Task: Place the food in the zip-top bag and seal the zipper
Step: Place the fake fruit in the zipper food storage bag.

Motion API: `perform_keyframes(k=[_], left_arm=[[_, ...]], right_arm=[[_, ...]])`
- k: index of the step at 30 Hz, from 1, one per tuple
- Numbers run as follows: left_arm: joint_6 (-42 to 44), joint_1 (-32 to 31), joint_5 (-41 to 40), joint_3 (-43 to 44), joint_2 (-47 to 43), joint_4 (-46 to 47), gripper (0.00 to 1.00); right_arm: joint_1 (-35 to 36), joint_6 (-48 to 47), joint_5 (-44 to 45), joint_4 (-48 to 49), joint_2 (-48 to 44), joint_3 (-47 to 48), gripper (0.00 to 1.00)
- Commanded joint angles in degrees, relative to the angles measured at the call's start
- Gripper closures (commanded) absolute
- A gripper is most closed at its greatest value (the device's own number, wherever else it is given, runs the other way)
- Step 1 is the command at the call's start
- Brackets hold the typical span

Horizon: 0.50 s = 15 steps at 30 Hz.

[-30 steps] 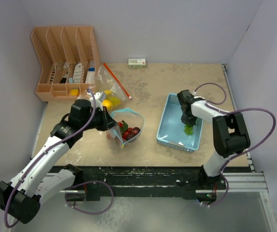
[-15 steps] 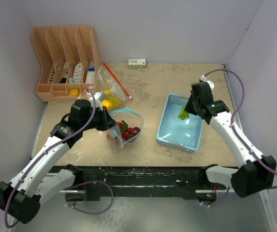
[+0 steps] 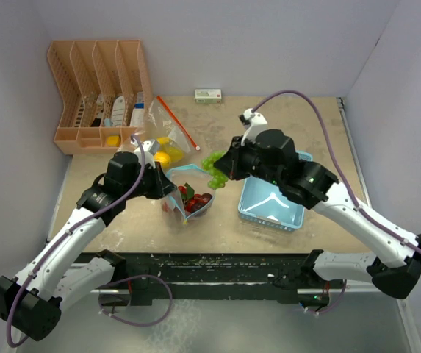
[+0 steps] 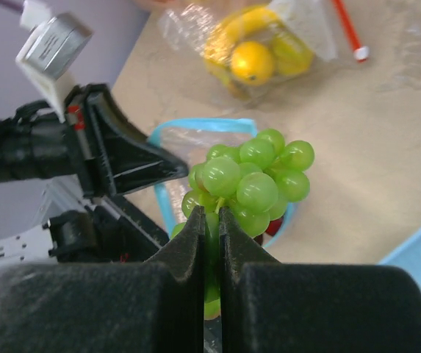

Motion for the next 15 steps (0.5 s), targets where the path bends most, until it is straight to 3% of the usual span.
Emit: perform_keyframes(k=[1, 12, 15], left_arm=[[-1.2, 0.2, -0.9, -0.9, -1.8, 1.1, 1.0], [-1.6, 0.2, -0.9, -0.8, -2.1, 0.9, 1.0], [-1.6, 0.2, -0.8, -0.7, -2.4, 0.7, 1.0]], right_arm=[[5.8, -2.6, -2.6, 6.9, 2.6, 1.1, 1.0], [8.0, -2.9, -3.1, 6.8, 8.0, 1.0, 1.0], [8.0, -3.6, -2.8, 5.6, 10.6, 1.8, 0.87]])
